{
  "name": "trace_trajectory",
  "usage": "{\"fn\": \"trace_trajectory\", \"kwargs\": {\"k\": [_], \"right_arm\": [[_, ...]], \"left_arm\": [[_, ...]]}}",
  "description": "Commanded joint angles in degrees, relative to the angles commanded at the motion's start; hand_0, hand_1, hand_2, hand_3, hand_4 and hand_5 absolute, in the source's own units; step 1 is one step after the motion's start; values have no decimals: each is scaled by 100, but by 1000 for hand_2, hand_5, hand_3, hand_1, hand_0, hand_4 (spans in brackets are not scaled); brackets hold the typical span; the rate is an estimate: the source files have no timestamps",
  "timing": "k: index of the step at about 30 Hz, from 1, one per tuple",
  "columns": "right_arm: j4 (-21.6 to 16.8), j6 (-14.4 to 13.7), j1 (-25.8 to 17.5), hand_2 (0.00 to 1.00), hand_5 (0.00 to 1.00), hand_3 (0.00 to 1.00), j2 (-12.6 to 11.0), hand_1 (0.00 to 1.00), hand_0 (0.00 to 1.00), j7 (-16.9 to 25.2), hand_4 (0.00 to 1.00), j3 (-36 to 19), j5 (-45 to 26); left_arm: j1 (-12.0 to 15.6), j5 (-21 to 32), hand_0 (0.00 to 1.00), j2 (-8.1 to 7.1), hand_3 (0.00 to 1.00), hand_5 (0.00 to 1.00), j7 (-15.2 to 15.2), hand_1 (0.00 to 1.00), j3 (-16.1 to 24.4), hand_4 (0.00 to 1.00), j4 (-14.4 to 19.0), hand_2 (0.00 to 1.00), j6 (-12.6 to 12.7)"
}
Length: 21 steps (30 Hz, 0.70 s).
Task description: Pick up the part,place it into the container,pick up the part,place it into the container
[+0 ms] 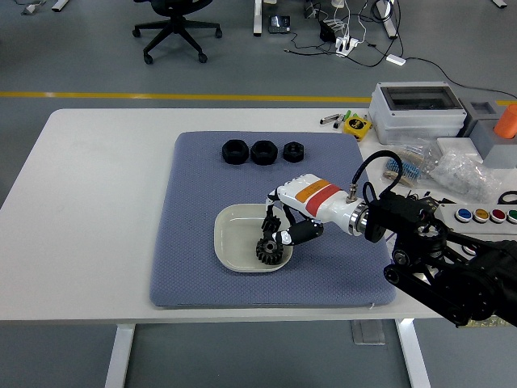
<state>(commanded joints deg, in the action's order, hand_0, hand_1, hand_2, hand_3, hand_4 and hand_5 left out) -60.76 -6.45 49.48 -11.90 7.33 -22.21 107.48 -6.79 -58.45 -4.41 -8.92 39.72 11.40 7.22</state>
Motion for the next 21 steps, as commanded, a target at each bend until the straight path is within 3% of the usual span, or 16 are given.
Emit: {"fn": "trace_trajectory", "kwargs": {"k": [1, 6, 7, 21], "right_arm": [[19, -7, 9, 236, 287, 494, 31, 82, 2, -16, 822, 38, 53], [123, -153, 39, 236, 287, 494, 123, 82, 2, -20, 822, 197, 292], [179, -186, 42, 235, 319, 511, 139, 78, 2, -12, 965, 233, 298], [175, -225, 9, 237, 347, 521, 59, 81, 2, 125, 998, 181, 232]], "left_arm": [[1, -2, 741, -2, 582, 624, -1, 688, 2, 637, 0, 631, 0], [8, -23, 741, -11, 582, 624, -11, 688, 26, 637, 1, 631, -2], [11, -43, 741, -12, 581, 624, -15, 687, 39, 636, 1, 631, -5], [34, -86, 741, -30, 582, 623, -28, 684, 71, 636, 1, 631, -14]]}}
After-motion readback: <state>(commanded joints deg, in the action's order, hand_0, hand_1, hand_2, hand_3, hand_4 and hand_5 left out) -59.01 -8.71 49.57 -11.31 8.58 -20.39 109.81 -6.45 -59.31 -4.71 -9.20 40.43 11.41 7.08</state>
